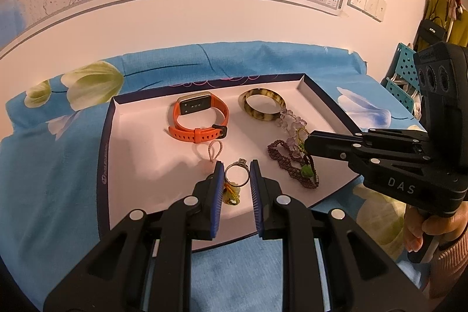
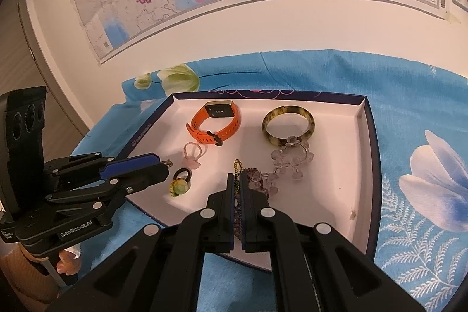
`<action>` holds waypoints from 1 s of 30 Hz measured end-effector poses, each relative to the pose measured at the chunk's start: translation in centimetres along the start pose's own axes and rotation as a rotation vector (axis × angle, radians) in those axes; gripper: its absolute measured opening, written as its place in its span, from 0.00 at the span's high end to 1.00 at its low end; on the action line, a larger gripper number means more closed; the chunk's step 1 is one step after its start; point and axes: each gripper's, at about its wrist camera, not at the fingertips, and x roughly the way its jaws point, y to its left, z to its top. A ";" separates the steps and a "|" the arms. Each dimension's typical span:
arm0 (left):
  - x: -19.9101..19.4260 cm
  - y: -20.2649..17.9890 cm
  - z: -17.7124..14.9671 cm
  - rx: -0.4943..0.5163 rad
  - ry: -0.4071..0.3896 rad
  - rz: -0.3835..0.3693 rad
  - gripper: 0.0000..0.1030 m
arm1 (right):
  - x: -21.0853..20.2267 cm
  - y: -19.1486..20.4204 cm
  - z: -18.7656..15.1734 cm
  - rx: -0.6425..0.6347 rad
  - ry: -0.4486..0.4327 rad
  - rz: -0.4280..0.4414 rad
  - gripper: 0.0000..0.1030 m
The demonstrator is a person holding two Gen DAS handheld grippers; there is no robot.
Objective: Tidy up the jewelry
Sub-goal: 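Carry the silver ring and gold ring over the tray with both tools, then open both tools to drop the rings into the tray and lift away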
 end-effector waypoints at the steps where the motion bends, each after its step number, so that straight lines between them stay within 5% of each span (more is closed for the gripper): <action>1: 0.0 0.0 0.0 0.001 0.001 0.002 0.82 | 0.1 0.0 0.0 0.001 0.001 -0.002 0.98; 18: 1.9 0.6 -0.3 -0.017 0.050 0.028 0.81 | 1.1 -1.0 0.0 0.029 0.016 -0.024 0.96; 26: 1.1 0.9 -0.5 -0.041 0.025 0.027 0.55 | 0.4 -1.4 -0.2 0.047 -0.005 -0.034 0.90; 30: 0.1 0.9 -0.8 -0.046 0.002 0.030 0.44 | -0.3 -1.3 -0.5 0.044 -0.023 -0.051 0.74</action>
